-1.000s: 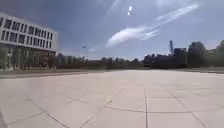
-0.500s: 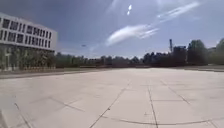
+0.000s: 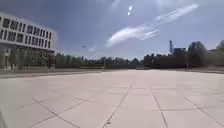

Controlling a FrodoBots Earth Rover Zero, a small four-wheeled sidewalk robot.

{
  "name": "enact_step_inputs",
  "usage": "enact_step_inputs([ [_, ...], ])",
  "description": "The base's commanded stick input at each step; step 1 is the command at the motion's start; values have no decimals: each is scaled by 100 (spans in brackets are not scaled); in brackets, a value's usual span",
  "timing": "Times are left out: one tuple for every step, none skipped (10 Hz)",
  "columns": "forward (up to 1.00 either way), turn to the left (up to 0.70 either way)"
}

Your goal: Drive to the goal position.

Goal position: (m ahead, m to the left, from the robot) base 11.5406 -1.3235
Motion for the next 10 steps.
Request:
enact_step_inputs([
  [70, -1],
  [70, -1],
  [70, -1],
  [70, -1],
  [70, -1],
  [70, -1],
  [70, -1],
  [70, -1],
  [70, -1],
  [70, -1],
])
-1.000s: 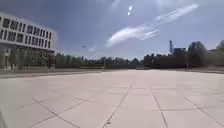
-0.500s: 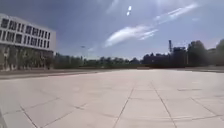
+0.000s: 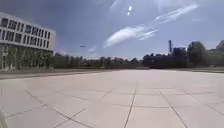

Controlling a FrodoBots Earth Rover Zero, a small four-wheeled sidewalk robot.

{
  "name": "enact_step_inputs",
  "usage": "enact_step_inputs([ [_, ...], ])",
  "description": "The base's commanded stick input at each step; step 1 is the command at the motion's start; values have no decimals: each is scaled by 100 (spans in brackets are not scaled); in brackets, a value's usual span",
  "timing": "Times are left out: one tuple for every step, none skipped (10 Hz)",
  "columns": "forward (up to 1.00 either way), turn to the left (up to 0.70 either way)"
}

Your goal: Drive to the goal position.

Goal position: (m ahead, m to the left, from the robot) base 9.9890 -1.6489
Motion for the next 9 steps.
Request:
enact_step_inputs([
  [70, -1],
  [70, -1],
  [70, -1],
  [70, -1],
  [70, -1],
  [70, -1],
  [70, -1],
  [70, -1],
  [70, -1],
])
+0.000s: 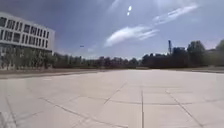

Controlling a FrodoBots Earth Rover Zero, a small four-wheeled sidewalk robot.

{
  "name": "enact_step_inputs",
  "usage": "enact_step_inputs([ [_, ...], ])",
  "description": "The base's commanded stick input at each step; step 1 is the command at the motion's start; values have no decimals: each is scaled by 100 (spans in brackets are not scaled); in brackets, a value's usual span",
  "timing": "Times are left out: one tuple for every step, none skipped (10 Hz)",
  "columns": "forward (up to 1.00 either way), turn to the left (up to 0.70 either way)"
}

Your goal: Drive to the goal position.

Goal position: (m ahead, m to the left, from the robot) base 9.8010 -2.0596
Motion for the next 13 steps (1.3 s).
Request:
enact_step_inputs([
  [70, -1],
  [70, -1],
  [70, -1],
  [70, -1],
  [70, -21],
  [70, -33],
  [70, -29],
  [70, -17],
  [70, -1],
  [70, -1],
  [70, -1],
  [70, -1],
  [70, -1],
])
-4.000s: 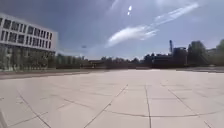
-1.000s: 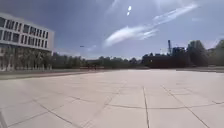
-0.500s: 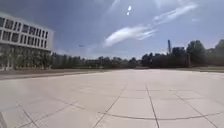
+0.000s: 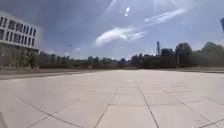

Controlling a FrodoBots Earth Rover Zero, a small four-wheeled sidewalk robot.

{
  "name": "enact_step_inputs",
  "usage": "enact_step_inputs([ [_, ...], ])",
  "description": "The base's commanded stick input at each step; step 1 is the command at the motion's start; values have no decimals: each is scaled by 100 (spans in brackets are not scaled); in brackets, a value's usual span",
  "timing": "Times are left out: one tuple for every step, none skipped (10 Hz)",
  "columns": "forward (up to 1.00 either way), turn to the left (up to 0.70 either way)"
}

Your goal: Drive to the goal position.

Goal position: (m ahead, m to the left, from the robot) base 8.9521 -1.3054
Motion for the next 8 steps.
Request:
enact_step_inputs([
  [70, -1],
  [70, -1],
  [70, -1],
  [70, -1],
  [70, -1],
  [70, -1],
  [70, -1],
  [70, -1],
])
